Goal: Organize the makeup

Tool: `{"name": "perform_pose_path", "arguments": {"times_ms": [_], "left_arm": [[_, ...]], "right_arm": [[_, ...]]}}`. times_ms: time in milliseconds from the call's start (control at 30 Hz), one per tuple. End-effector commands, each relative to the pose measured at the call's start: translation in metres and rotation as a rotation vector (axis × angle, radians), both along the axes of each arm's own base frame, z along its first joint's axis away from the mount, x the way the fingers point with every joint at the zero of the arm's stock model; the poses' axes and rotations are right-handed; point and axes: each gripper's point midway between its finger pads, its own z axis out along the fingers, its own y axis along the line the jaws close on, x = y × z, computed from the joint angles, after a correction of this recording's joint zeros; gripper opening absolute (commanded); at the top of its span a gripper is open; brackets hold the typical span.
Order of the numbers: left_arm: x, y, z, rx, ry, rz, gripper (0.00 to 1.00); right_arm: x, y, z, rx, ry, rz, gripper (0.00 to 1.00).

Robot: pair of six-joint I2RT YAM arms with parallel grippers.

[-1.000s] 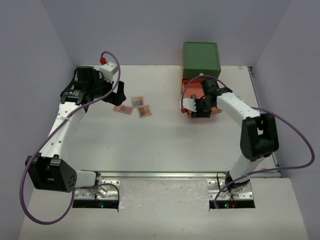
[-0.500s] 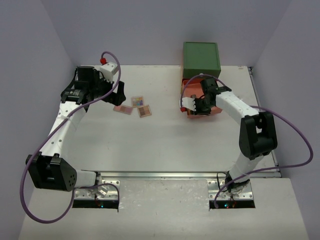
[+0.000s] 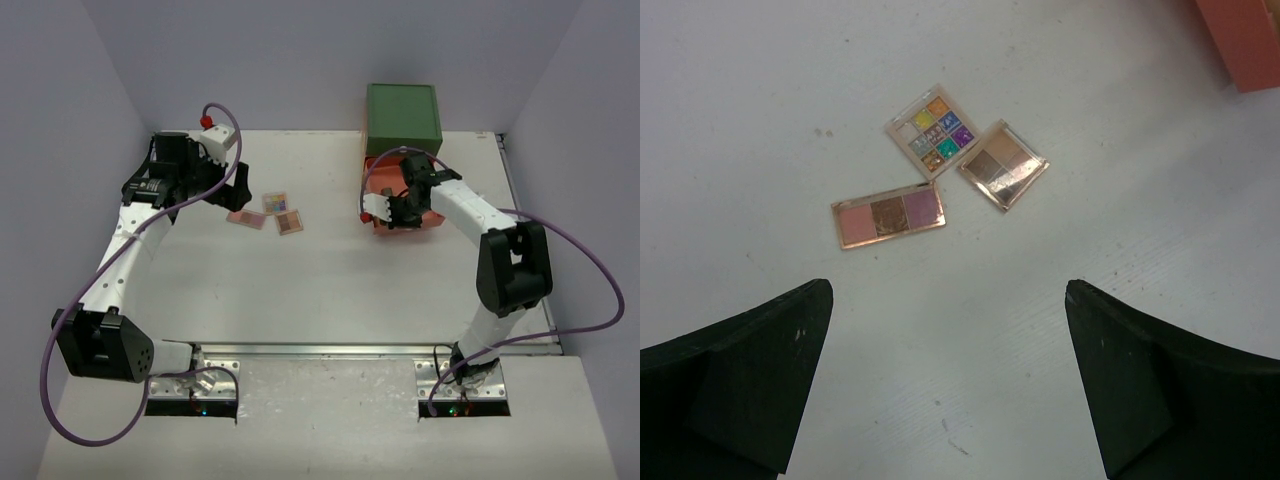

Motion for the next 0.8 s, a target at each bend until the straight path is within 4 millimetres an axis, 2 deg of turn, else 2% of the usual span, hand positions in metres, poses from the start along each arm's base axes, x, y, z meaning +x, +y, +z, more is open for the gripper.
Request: {"name": "perform_pose_path", "arguments": {"times_ms": [0,767], "left_arm": [[0.010,-0.001,0.023,0.005,-0.081,-0.005,1.00],[0.010,0.000,0.023,0.011,-0.086,-0.002,1.00]], "right_arm": [[0.037,-0.002,0.030,0.004,-0.135,-0.042,0.00],[0.088,-0.007,0.065,-0.079,-0.315,0.009,0.00]]}}
